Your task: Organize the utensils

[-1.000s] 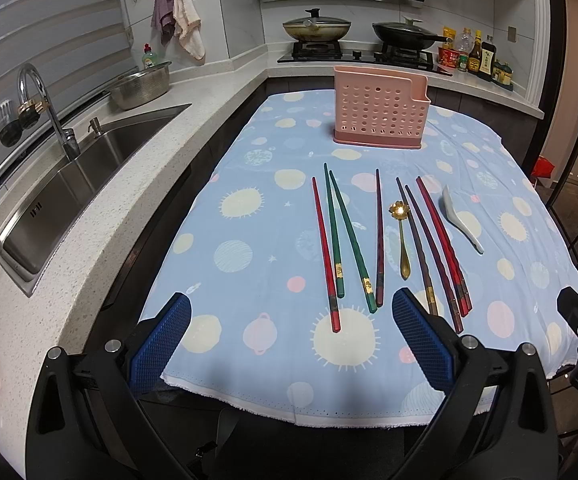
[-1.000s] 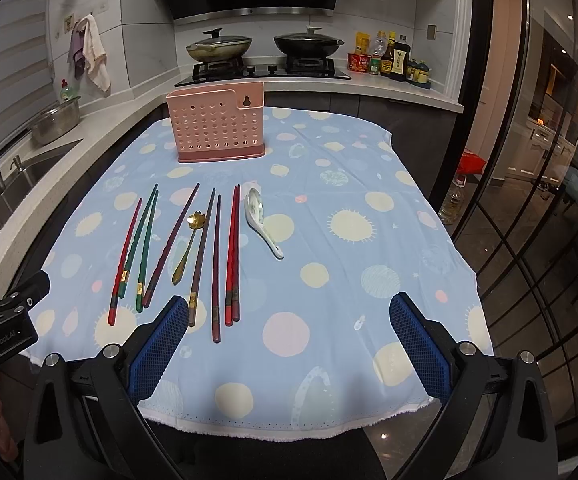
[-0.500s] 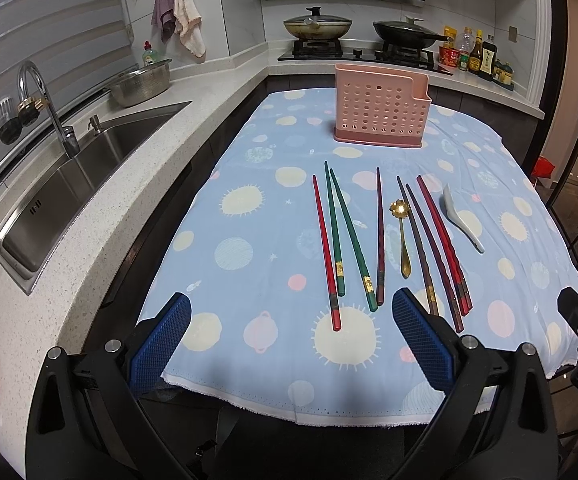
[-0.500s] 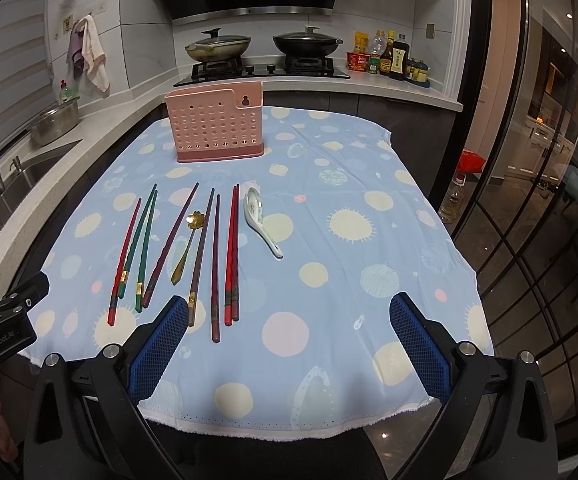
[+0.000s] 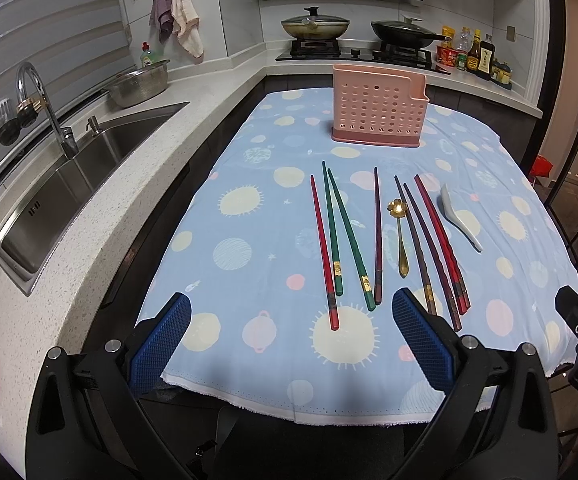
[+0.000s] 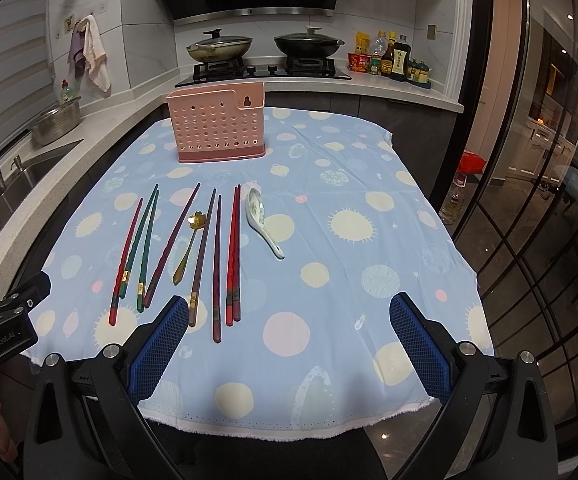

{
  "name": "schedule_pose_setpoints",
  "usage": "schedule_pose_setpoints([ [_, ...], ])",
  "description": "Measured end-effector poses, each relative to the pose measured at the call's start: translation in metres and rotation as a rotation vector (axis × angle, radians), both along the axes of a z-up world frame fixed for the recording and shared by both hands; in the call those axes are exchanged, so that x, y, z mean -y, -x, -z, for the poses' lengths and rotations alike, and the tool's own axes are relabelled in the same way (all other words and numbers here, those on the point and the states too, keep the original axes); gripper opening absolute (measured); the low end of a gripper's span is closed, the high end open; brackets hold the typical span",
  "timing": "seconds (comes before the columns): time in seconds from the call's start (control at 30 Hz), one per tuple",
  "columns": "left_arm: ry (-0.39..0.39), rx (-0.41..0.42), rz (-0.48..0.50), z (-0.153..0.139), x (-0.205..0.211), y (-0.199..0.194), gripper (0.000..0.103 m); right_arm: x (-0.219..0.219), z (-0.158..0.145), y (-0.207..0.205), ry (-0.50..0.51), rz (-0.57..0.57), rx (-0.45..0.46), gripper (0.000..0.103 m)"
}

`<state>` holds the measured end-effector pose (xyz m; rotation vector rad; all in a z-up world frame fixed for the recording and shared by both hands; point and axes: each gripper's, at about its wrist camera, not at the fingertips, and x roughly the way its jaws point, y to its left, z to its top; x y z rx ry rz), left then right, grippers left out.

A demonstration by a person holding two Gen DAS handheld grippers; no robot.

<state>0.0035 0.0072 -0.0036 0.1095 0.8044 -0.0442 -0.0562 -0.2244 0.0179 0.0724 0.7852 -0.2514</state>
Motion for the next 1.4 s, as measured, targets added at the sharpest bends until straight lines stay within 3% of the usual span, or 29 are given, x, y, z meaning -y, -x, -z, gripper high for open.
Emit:
schedule_pose_setpoints([
  [1.4, 0.002, -0.004, -0.001, -0.0010, 0.0005, 0.0018, 0.096, 0.0000, -0.0035, -0.0002, -0.001, -0.001, 0.003, 0.096],
])
